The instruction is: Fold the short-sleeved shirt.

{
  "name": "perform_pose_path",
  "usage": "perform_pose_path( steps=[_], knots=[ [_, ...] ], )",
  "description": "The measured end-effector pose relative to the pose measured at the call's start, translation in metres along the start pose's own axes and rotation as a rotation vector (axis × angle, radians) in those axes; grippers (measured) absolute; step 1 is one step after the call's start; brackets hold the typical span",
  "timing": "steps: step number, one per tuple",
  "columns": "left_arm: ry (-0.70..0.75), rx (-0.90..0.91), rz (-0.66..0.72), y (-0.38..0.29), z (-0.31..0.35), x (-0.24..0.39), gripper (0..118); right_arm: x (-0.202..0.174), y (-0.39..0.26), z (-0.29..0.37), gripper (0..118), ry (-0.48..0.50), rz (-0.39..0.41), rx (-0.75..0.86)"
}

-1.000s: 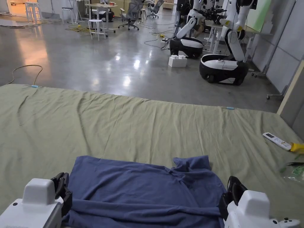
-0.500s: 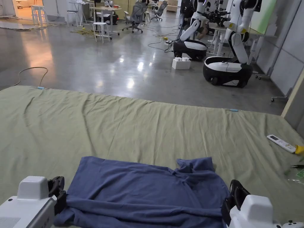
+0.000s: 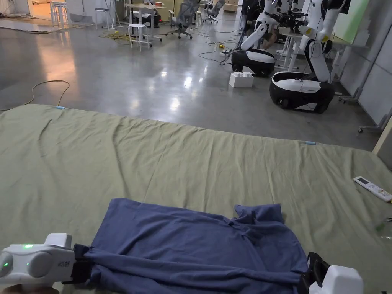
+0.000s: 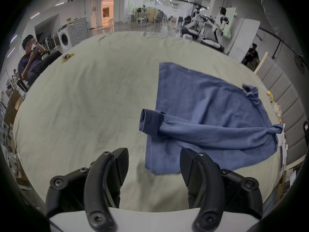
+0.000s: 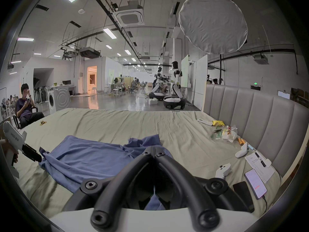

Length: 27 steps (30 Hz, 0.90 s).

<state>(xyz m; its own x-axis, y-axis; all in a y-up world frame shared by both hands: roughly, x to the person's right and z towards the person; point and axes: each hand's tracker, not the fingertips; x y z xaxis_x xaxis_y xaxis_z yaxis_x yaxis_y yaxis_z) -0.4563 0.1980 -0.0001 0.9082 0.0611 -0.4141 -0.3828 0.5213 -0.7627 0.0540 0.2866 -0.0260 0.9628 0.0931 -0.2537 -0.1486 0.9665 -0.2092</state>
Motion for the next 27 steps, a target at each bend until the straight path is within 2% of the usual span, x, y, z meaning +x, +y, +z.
perform_pose_path(
  steps=[4,7,9,11,13,15,20,24,26,27],
  knots=[
    [0.001,-0.108,-0.013,0.002,-0.030,0.007,66,0.002,-0.007,-0.005,1,0.001,0.006,-0.039],
    [0.018,-0.094,-0.045,0.003,-0.030,0.011,67,0.004,-0.014,-0.009,1,0.004,0.011,-0.065],
    [0.036,-0.100,-0.050,0.003,-0.028,0.015,63,0.005,-0.017,-0.010,1,0.001,0.015,-0.078],
    [0.051,-0.074,-0.099,-0.004,-0.027,0.020,52,0.007,-0.020,-0.012,1,0.006,0.009,-0.094],
    [0.052,-0.058,-0.109,-0.009,-0.023,0.022,23,0.008,-0.024,-0.014,1,0.011,0.004,-0.118],
    [0.048,-0.044,-0.103,-0.012,-0.021,0.020,11,0.010,-0.029,-0.016,1,0.003,0.001,-0.131],
    [0.015,-0.017,-0.087,-0.015,-0.016,0.017,7,0.021,-0.033,-0.021,1,-0.007,0.004,-0.188],
    [-0.044,0.016,-0.013,-0.018,-0.004,0.005,7,0.040,-0.039,-0.029,3,-0.004,0.003,-0.296],
    [-0.057,0.044,0.010,-0.021,0.004,-0.001,6,0.051,-0.044,-0.037,14,-0.002,-0.002,-0.379],
    [-0.050,0.065,0.020,-0.023,0.008,-0.003,6,0.056,-0.050,-0.044,26,0.015,0.003,-0.440]
  ],
)
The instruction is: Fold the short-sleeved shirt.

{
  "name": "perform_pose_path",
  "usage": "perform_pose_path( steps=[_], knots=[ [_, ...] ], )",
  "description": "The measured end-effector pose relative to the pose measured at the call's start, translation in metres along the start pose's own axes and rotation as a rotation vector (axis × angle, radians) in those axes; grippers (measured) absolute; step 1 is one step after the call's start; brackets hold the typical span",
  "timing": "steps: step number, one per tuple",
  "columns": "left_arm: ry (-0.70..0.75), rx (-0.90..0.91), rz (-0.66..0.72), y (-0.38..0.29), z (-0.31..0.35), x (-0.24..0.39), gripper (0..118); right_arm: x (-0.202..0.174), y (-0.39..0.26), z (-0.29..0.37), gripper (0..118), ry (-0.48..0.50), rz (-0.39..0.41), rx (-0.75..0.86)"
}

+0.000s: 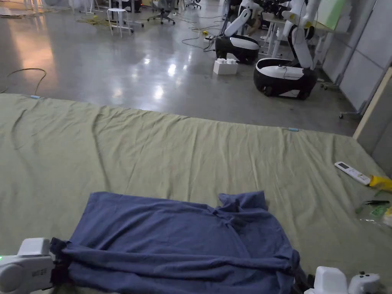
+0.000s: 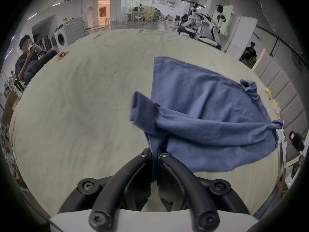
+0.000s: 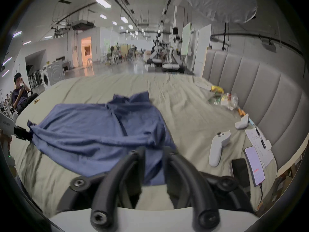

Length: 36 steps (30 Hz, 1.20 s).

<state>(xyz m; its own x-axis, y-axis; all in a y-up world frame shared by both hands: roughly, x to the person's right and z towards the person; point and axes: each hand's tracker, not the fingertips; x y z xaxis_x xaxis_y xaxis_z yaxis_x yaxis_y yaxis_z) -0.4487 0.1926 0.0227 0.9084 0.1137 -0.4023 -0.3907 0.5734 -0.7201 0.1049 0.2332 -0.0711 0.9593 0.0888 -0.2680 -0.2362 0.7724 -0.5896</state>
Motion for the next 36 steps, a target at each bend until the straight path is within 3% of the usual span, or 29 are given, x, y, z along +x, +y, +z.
perform_pose_path(
  steps=[4,10,11,16,26,36],
  knots=[
    [-0.021,0.028,-0.009,-0.004,0.011,-0.003,6,0.012,-0.006,-0.028,53,-0.004,-0.005,-0.101],
    [-0.022,0.035,-0.015,-0.013,0.024,0.005,6,0.007,-0.014,-0.072,59,0.059,0.003,-0.262],
    [-0.021,0.035,-0.015,-0.014,0.025,0.006,6,0.004,-0.017,-0.077,58,0.068,0.008,-0.284],
    [-0.017,0.037,-0.017,-0.017,0.029,0.010,6,-0.007,-0.017,-0.074,9,0.102,0.010,-0.282],
    [-0.067,0.108,0.003,0.005,0.061,0.005,6,-0.002,0.010,-0.035,5,0.081,-0.015,-0.221],
    [-0.116,0.190,-0.044,0.023,0.126,0.009,5,0.014,0.036,0.014,5,0.089,0.076,-0.139]
  ],
)
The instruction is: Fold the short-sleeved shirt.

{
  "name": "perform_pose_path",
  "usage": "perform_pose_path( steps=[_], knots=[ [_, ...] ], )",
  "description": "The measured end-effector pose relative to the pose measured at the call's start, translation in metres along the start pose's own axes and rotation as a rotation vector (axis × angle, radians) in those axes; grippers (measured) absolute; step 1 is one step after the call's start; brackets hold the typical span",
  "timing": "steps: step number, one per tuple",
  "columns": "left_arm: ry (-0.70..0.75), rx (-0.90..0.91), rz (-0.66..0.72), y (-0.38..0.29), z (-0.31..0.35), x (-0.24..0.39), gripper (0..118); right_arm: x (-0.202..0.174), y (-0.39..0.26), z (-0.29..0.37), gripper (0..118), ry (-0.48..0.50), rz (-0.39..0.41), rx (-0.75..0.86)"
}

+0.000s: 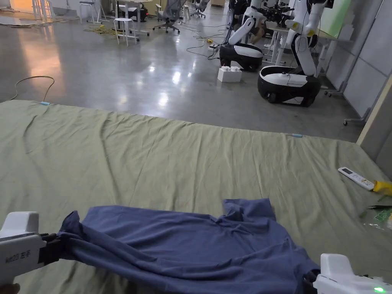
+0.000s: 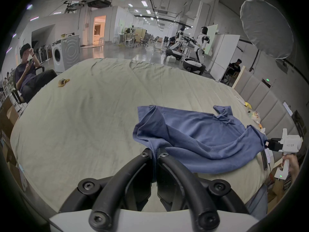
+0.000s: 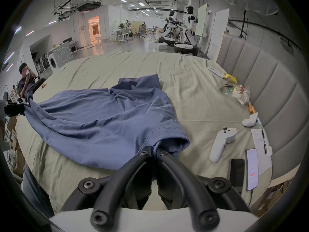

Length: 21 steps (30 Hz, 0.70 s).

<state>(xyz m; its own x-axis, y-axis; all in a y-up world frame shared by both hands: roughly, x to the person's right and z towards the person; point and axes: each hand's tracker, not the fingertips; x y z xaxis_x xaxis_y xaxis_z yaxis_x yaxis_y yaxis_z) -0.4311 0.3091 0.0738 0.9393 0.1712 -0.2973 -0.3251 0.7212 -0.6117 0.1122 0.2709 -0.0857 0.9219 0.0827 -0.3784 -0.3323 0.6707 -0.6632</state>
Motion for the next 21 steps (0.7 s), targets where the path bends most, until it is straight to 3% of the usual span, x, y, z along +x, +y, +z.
perform_pose_path(
  steps=[10,14,16,19,21],
  knots=[
    [0.031,-0.122,0.026,-0.074,0.035,-0.027,5,-0.006,-0.067,0.036,5,0.022,0.077,-0.105],
    [0.056,-0.193,0.050,-0.115,0.026,-0.030,5,-0.017,-0.105,0.023,5,0.029,0.069,-0.175],
    [0.086,-0.218,0.040,-0.131,0.015,-0.030,5,-0.015,-0.103,0.025,5,0.012,-0.001,-0.240],
    [0.109,-0.248,0.029,-0.145,0.000,-0.030,5,-0.009,-0.087,0.021,5,0.003,-0.004,-0.257],
    [0.125,-0.264,0.021,-0.151,-0.008,-0.027,5,-0.032,-0.118,0.015,5,0.014,0.032,-0.223]
  ],
)
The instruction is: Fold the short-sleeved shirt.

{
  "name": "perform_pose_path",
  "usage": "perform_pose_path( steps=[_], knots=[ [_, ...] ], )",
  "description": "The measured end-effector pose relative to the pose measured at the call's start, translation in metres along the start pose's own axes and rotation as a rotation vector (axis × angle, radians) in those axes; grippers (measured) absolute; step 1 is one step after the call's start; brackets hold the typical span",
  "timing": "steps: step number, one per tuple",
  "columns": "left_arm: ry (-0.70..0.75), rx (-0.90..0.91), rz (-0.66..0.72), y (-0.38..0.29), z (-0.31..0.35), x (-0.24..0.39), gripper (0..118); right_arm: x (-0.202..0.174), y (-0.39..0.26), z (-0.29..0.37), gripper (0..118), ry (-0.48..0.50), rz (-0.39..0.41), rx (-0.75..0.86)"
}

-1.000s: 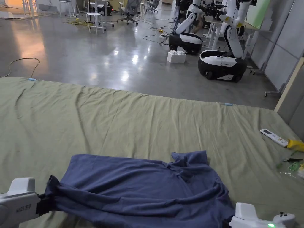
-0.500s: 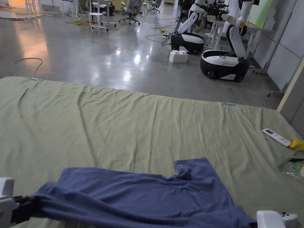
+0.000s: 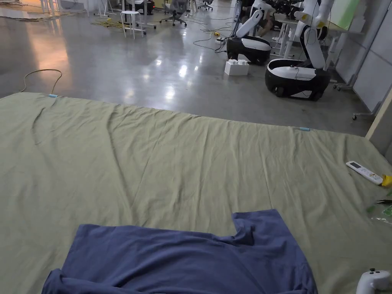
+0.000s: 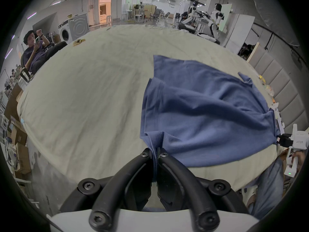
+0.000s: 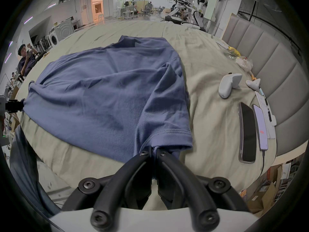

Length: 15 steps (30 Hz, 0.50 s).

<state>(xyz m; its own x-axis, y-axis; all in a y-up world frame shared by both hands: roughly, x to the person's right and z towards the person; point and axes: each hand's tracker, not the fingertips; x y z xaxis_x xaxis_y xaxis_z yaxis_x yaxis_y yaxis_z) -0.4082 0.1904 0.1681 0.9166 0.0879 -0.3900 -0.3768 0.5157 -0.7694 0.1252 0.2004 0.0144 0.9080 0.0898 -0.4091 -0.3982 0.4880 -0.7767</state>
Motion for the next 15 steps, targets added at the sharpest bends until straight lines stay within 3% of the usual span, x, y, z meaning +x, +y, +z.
perform_pose_path(
  steps=[6,8,9,10,12,15],
  knots=[
    [0.023,0.002,-0.003,0.004,-0.015,0.000,6,0.000,0.004,0.010,11,-0.052,0.010,0.070],
    [0.024,0.004,-0.010,0.008,-0.011,0.002,10,-0.003,0.014,0.012,36,-0.107,-0.013,0.061],
    [0.020,0.026,-0.019,0.013,-0.007,0.003,19,-0.002,0.023,0.019,53,-0.128,-0.016,0.096],
    [0.016,0.062,-0.027,0.017,-0.004,0.005,30,-0.001,0.031,0.024,61,-0.132,-0.026,0.127],
    [0.005,0.132,-0.038,0.029,0.008,0.012,53,-0.009,0.037,0.042,66,-0.129,-0.072,0.251],
    [-0.012,0.261,-0.078,0.050,0.025,0.031,54,-0.006,0.053,0.051,74,-0.123,-0.108,0.427]
  ],
)
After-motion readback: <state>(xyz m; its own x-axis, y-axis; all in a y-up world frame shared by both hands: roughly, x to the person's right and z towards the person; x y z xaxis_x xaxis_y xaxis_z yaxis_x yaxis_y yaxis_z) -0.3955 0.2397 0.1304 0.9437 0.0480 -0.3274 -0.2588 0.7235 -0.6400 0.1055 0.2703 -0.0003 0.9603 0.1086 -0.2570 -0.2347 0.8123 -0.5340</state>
